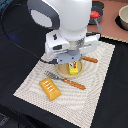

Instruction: Interact with the objects in diverse but meaningful ways.

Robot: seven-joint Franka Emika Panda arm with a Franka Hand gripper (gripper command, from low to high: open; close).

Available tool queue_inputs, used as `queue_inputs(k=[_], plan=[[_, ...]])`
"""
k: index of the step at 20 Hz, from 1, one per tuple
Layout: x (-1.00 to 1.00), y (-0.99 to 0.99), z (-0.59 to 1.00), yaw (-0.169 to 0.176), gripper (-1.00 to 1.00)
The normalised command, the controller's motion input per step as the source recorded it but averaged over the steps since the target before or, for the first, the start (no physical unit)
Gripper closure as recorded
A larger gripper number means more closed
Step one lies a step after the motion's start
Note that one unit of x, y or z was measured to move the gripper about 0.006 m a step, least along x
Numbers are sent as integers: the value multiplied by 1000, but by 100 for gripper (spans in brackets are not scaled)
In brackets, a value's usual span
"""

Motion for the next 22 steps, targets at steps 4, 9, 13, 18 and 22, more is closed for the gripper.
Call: queue_inputs(k=[4,9,13,18,22], plan=[[0,36,-147,-16,-100],[0,28,-151,-15,-100],[0,40,-137,-12,-100],[0,65,-131,-11,-100],[0,93,-106,-13,100]])
